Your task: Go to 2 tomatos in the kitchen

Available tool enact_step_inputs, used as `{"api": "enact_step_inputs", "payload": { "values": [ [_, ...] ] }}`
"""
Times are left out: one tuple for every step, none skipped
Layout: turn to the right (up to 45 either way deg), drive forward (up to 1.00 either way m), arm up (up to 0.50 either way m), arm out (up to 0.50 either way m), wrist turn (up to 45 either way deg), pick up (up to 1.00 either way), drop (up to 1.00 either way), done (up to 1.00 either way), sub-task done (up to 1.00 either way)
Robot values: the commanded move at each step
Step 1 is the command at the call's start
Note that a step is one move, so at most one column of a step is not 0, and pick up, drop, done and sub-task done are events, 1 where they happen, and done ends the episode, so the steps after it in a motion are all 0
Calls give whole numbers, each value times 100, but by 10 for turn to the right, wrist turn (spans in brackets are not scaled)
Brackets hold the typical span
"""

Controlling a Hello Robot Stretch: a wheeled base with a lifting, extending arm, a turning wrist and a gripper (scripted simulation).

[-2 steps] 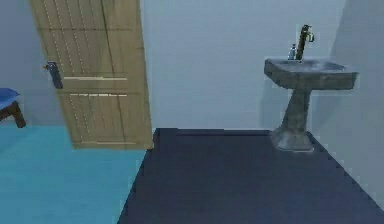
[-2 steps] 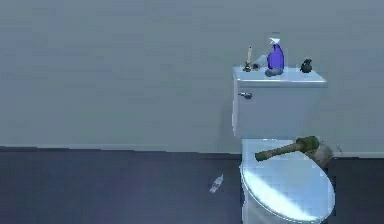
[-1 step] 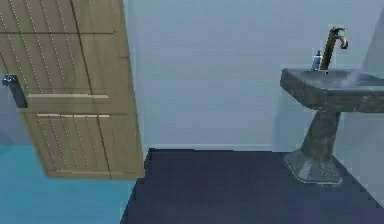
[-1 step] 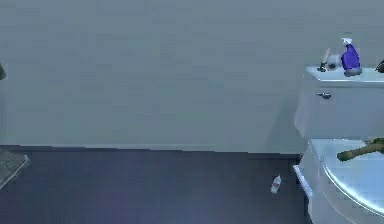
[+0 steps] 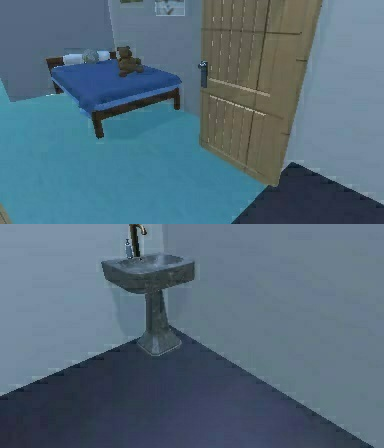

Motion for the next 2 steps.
{"api": "enact_step_inputs", "payload": {
  "values": [
    [0, 35, 0, 0, 0, 0, 0, 0, 0],
    [-330, 0, 0, 0, 0, 0, 0, 0, 0]
  ]
}}
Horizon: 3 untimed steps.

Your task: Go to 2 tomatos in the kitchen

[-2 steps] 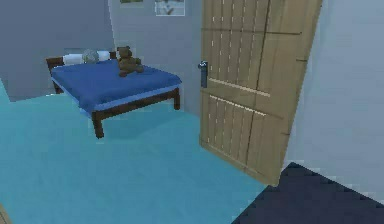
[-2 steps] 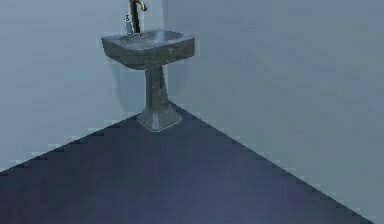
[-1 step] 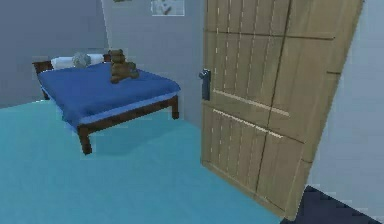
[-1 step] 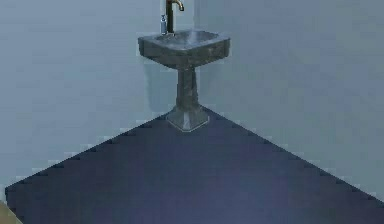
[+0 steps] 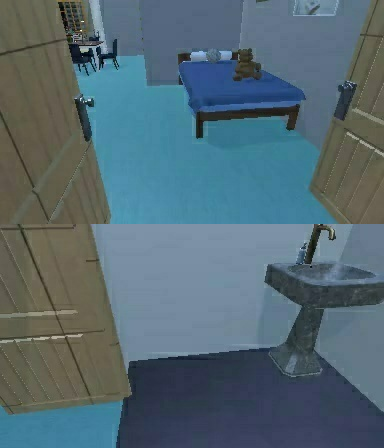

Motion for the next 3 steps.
{"api": "enact_step_inputs", "payload": {
  "values": [
    [0, 15, 0, 0, 0, 0, 0, 0, 0],
    [450, 0, 0, 0, 0, 0, 0, 0, 0],
    [270, 0, 0, 0, 0, 0, 0, 0, 0]
  ]
}}
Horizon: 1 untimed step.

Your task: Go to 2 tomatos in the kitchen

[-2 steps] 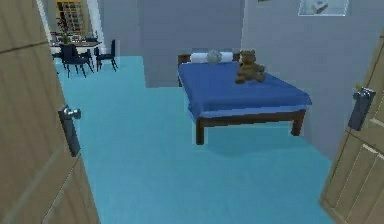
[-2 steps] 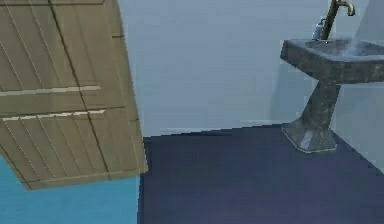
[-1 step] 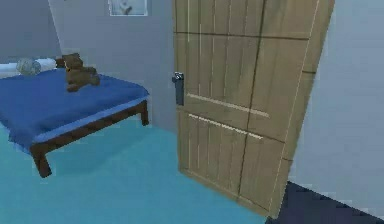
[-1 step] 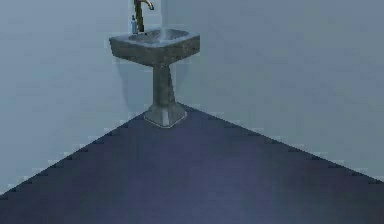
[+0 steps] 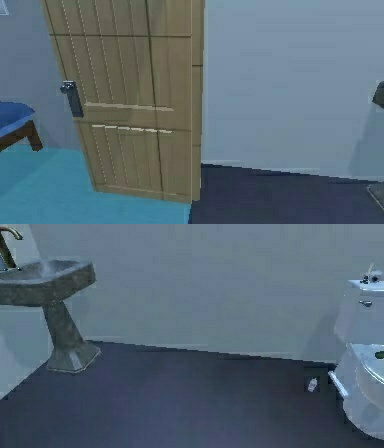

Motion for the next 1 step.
{"api": "enact_step_inputs", "payload": {
  "values": [
    [0, 15, 0, 0, 0, 0, 0, 0, 0]
  ]
}}
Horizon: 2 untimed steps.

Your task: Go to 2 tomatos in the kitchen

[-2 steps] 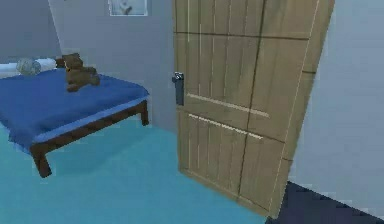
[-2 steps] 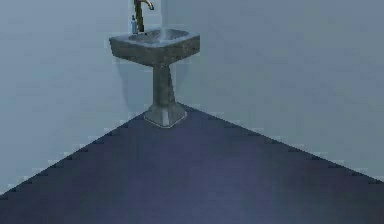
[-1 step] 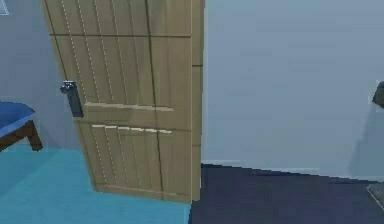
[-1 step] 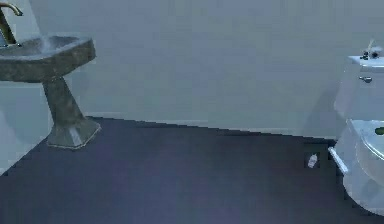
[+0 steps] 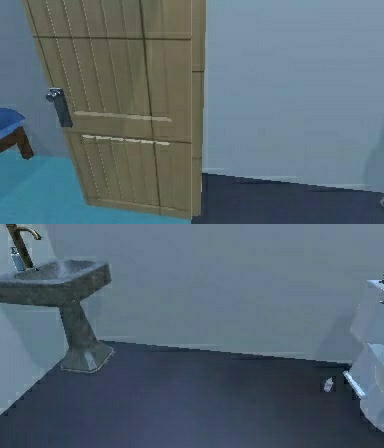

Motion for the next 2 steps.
{"api": "enact_step_inputs", "payload": {
  "values": [
    [-450, 0, 0, 0, 0, 0, 0, 0, 0],
    [-330, 0, 0, 0, 0, 0, 0, 0, 0]
  ]
}}
